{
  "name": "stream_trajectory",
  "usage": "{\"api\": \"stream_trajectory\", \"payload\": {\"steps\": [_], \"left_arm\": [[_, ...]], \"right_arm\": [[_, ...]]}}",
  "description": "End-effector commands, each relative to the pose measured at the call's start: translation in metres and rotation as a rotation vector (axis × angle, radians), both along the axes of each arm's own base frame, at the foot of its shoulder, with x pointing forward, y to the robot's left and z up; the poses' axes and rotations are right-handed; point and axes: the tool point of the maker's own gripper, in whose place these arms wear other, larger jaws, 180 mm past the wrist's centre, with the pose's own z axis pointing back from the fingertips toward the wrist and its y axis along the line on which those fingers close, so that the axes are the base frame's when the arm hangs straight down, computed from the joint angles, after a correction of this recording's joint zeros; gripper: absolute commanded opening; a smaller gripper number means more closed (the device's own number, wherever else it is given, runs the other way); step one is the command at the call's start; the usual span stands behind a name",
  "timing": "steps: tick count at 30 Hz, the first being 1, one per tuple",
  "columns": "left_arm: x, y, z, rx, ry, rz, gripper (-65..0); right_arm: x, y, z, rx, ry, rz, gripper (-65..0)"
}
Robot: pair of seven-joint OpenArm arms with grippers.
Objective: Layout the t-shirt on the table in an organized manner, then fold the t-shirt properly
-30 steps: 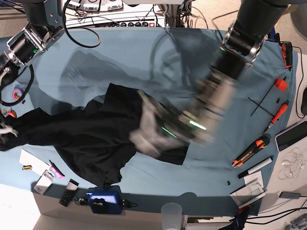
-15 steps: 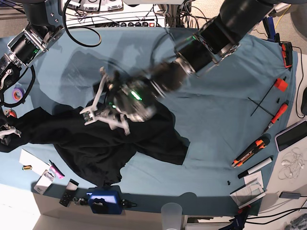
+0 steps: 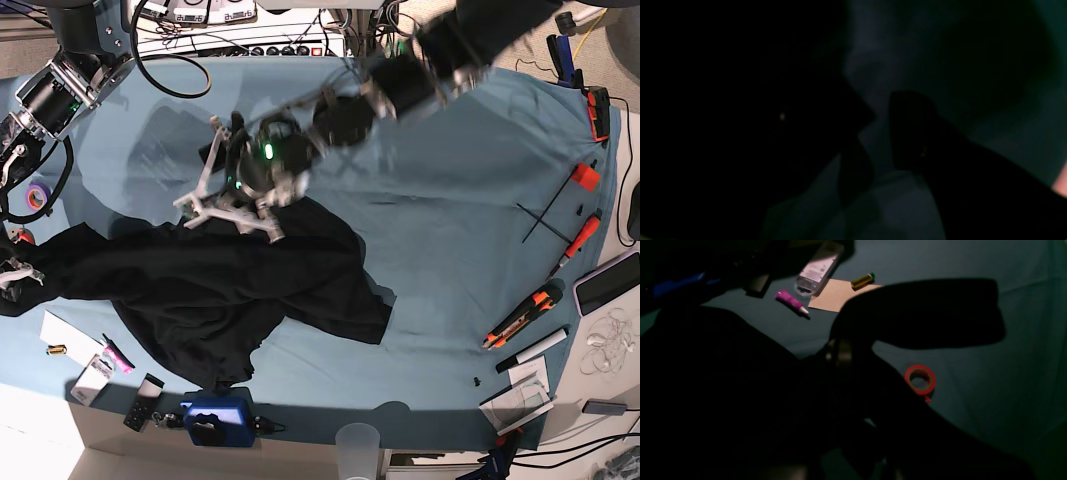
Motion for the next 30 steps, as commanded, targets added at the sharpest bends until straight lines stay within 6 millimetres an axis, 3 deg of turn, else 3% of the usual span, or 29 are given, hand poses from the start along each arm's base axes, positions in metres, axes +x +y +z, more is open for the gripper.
{"api": "stream_trajectory", "payload": {"steps": [1, 5, 10, 16, 20, 23, 28, 30], "left_arm": [[0.007, -0.01, 0.017, -0.04, -0.047, 0.009, -28.0], [0.012, 0.002, 0.008, 0.004, -0.077, 0.075, -28.0], [0.004, 0.003, -0.012, 0.029, -0.015, 0.059, -28.0], [0.002, -0.007, -0.007, -0.034, -0.025, 0.049, -28.0], [0.002, -0.004, -0.016, -0.014, -0.016, 0.054, -29.3], [0.008, 0.005, -0.028, 0.02, -0.03, 0.094, -40.1], [0.02, 0.019, -0.035, 0.092, -0.092, 0.128, -63.6], [0.024, 0.025, -0.035, 0.128, -0.113, 0.141, -65.0]], "right_arm": [[0.004, -0.007, 0.026, -0.038, -0.066, -0.001, -65.0], [0.004, -0.007, 0.026, -0.037, -0.066, -0.001, -65.0], [0.004, -0.007, 0.026, -0.037, -0.067, -0.001, -65.0], [0.004, -0.007, 0.026, -0.038, -0.067, -0.001, -65.0], [0.004, -0.007, 0.026, -0.037, -0.066, -0.001, -65.0], [0.004, -0.007, 0.026, -0.037, -0.067, -0.001, -65.0], [0.004, -0.007, 0.026, -0.038, -0.066, -0.001, -65.0], [0.004, -0.007, 0.026, -0.038, -0.067, -0.001, -65.0]]}}
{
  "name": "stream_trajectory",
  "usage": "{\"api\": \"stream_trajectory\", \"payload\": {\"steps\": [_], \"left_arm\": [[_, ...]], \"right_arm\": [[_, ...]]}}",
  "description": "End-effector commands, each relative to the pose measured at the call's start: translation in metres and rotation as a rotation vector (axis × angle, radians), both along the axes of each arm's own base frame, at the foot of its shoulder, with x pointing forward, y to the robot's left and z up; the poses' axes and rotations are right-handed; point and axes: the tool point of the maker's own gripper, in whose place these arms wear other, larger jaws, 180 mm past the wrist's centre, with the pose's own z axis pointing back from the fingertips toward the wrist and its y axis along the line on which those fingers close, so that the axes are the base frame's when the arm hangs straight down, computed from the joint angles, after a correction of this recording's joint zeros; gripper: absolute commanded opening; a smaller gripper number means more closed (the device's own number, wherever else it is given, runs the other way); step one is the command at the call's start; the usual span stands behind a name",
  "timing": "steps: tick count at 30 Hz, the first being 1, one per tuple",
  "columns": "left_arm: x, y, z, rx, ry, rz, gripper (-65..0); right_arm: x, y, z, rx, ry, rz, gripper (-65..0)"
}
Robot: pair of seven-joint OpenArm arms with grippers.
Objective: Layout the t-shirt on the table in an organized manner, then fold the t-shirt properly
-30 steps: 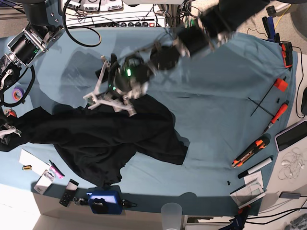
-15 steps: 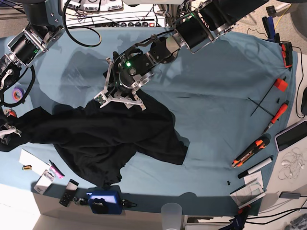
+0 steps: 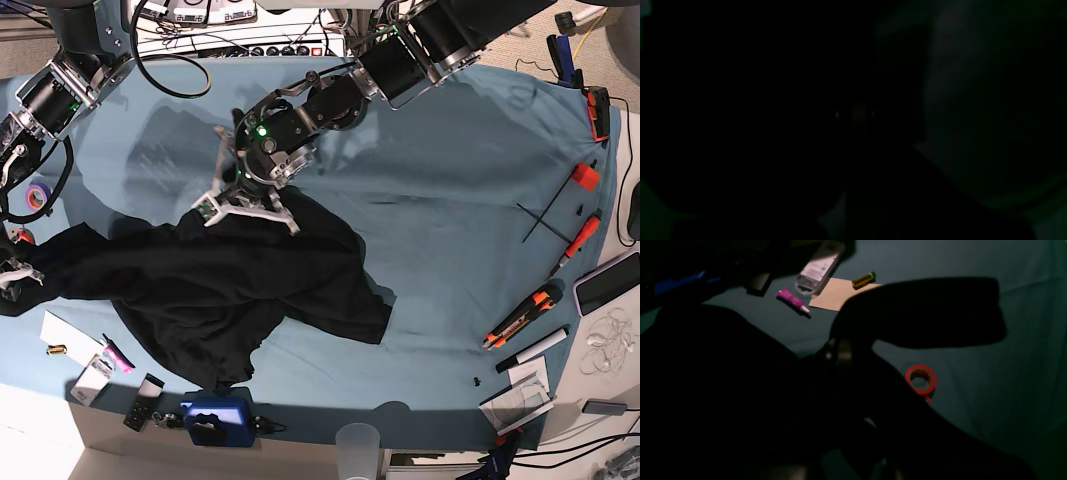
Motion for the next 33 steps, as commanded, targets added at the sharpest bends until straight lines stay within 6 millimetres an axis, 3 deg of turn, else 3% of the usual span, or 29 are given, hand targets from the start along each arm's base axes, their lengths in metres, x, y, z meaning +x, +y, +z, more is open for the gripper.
{"api": "stream_trajectory", "payload": {"steps": [1, 5, 11, 17, 23, 27, 30, 33], "left_arm": [[0.009, 0.01, 0.003, 0.04, -0.015, 0.046, -65.0], [0.032, 0.031, 0.027, 0.108, -0.129, 0.154, -65.0], [0.061, 0.051, 0.093, 0.125, -0.318, 0.25, -65.0], [0.091, 0.094, 0.139, 0.077, -0.38, 0.376, -65.0], [0.123, 0.178, 0.157, -0.023, -0.34, 0.606, -65.0], [0.127, 0.215, 0.152, -0.123, -0.258, 0.656, -65.0], [0.129, 0.246, 0.155, -0.087, -0.287, 0.672, -65.0], [0.13, 0.274, 0.164, -0.055, -0.341, 0.701, -65.0]], "right_arm": [[0.004, -0.007, 0.026, -0.038, -0.067, -0.001, -65.0], [0.005, -0.007, 0.028, -0.04, -0.077, 0.0, -65.0], [0.014, 0.016, 0.037, -0.006, -0.142, 0.127, -65.0], [0.02, 0.03, 0.047, 0.026, -0.203, 0.194, -65.0], [0.025, 0.03, 0.06, 0.024, -0.252, 0.198, -65.0], [0.028, 0.042, 0.071, 0.064, -0.317, 0.253, -65.0], [0.028, 0.056, 0.075, 0.071, -0.339, 0.334, -65.0], [0.025, 0.063, 0.062, 0.092, -0.263, 0.369, -65.0]]}}
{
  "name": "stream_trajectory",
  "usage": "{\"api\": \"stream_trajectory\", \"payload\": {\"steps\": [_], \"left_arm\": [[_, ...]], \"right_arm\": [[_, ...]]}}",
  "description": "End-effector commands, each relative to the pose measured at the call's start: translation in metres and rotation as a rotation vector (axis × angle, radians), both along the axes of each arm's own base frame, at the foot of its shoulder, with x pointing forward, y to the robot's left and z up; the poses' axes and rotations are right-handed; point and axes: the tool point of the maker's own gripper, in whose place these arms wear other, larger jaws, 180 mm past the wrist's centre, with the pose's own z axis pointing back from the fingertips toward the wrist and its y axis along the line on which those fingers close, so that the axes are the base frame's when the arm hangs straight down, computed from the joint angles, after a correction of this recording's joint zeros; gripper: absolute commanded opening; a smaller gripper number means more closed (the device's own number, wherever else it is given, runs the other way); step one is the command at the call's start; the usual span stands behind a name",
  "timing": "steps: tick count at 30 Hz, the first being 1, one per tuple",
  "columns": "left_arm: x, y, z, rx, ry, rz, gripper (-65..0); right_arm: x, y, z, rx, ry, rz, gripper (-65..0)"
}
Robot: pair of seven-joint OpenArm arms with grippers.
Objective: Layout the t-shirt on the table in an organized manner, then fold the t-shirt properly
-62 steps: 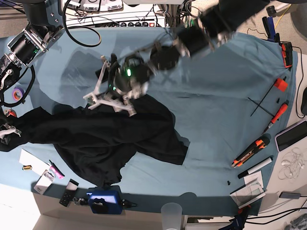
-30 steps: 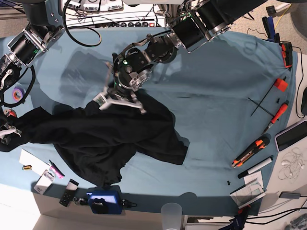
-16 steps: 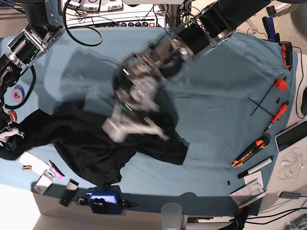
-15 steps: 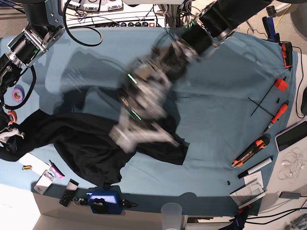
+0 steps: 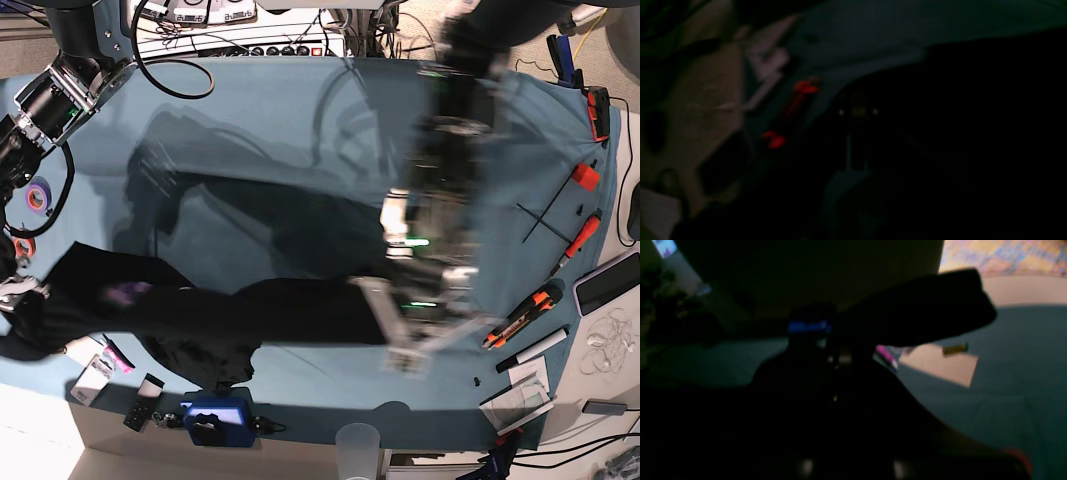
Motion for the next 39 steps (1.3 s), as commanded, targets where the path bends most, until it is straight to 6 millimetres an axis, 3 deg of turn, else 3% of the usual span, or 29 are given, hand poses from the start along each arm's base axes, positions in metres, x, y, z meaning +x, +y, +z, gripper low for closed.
{"api": "stream_trajectory", "payload": {"steps": [1, 5, 9, 11, 13, 16, 19, 22, 25, 29, 36, 39], "left_arm": [[0.007, 0.006, 0.024, 0.001, -0.075, 0.005, -65.0], [0.006, 0.02, 0.026, -0.005, -0.076, -0.018, -65.0], [0.004, 0.03, 0.027, -0.008, -0.068, -0.031, -65.0], [0.003, 0.026, 0.025, -0.046, -0.056, -0.058, -65.0], [0.001, 0.011, 0.02, -0.106, -0.031, -0.122, -65.0], [-0.007, -0.028, 0.014, -0.197, 0.012, -0.322, -65.0], [-0.019, -0.062, 0.012, -0.214, 0.01, -0.511, -45.5], [-0.037, -0.094, -0.009, -0.166, 0.061, -0.671, -31.9], [-0.049, -0.115, -0.044, -0.051, 0.124, -0.755, -31.0], [-0.037, -0.112, -0.071, 0.167, 0.064, -0.703, -31.0], [-0.045, -0.118, -0.114, 0.266, 0.141, -0.743, -31.0], [-0.041, -0.112, -0.127, 0.339, 0.148, -0.723, -31.0]], "right_arm": [[0.001, -0.003, 0.02, -0.015, -0.036, 0.008, -65.0], [-0.011, 0.019, -0.001, 0.048, 0.103, 0.117, -65.0], [-0.007, 0.032, 0.017, 0.11, 0.008, 0.179, -65.0], [-0.005, 0.032, 0.021, 0.112, -0.01, 0.177, -65.0], [-0.005, 0.031, 0.02, 0.106, -0.003, 0.17, -65.0], [-0.005, 0.033, 0.018, 0.109, 0.005, 0.172, -65.0], [-0.004, 0.036, 0.015, 0.118, 0.006, 0.175, -65.0], [-0.004, 0.037, 0.014, 0.121, 0.008, 0.175, -65.0], [-0.004, 0.037, 0.014, 0.122, 0.008, 0.176, -65.0], [-0.004, 0.037, 0.014, 0.121, 0.009, 0.175, -65.0], [-0.004, 0.037, 0.014, 0.121, 0.009, 0.175, -65.0], [-0.004, 0.037, 0.013, 0.121, 0.01, 0.175, -65.0]]}}
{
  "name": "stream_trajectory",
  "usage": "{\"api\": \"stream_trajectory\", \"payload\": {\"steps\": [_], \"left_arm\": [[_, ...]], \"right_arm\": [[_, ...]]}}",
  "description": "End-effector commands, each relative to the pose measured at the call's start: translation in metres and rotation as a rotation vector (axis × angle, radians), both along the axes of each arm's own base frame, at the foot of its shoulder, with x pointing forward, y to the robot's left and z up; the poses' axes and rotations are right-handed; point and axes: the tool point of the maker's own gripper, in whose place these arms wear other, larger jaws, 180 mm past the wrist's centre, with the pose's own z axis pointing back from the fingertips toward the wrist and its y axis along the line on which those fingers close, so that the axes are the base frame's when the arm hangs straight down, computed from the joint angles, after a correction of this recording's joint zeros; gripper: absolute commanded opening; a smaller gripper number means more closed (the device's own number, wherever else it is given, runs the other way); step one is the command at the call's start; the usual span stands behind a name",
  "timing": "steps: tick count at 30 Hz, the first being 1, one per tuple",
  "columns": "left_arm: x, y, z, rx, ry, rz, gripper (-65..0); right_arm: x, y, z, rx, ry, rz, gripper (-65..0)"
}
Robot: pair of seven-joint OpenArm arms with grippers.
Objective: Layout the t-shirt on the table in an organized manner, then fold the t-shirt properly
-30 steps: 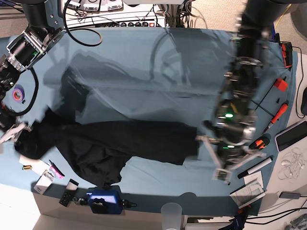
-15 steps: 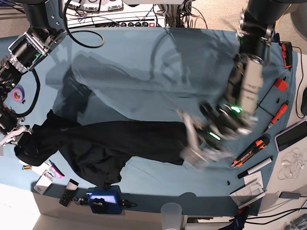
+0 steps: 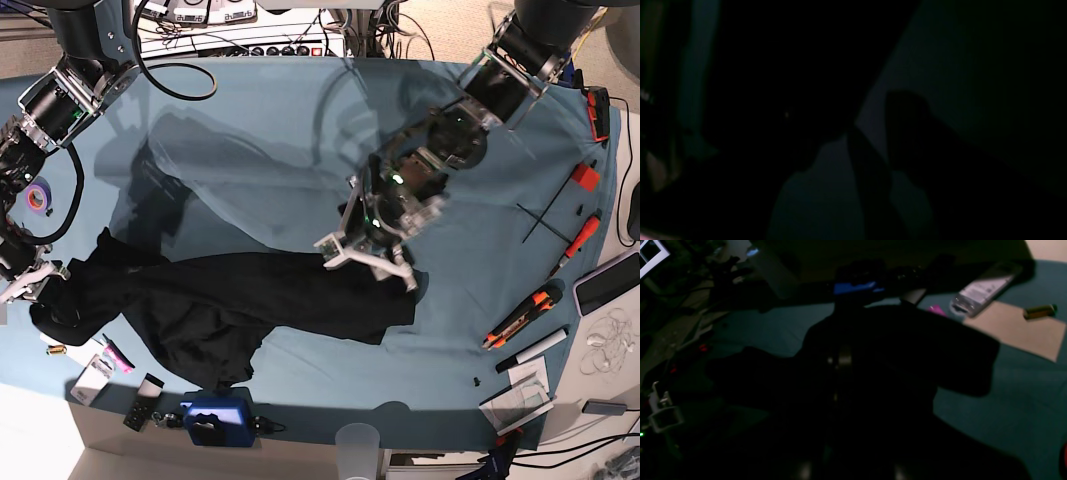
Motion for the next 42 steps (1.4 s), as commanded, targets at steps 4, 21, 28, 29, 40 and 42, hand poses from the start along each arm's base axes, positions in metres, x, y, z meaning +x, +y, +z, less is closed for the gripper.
{"api": "stream_trajectory", "payload": {"steps": [4, 21, 28, 29, 40, 42], "left_arm": [[0.021, 0.011, 0.014, 0.025, -0.073, 0.062, -31.0], [0.059, 0.028, 0.003, 0.076, -0.065, 0.176, -65.0], [0.07, 0.045, 0.064, 0.118, -0.216, 0.332, -65.0], [0.072, 0.045, 0.076, 0.122, -0.241, 0.343, -65.0], [0.107, 0.058, 0.212, -0.031, -0.456, 0.451, -65.0], [0.114, 0.074, 0.222, -0.093, -0.429, 0.493, -65.0]], "right_arm": [[0.004, -0.005, 0.026, -0.011, -0.079, -0.003, -65.0], [0.004, -0.005, 0.026, -0.008, -0.081, -0.004, -65.0], [0.005, -0.005, 0.03, -0.006, -0.103, -0.009, -65.0], [0.006, -0.005, 0.031, -0.005, -0.106, -0.01, -65.0], [0.016, -0.027, 0.055, -0.065, -0.208, -0.111, -65.0], [0.02, -0.031, 0.064, -0.085, -0.221, -0.127, -65.0]]}}
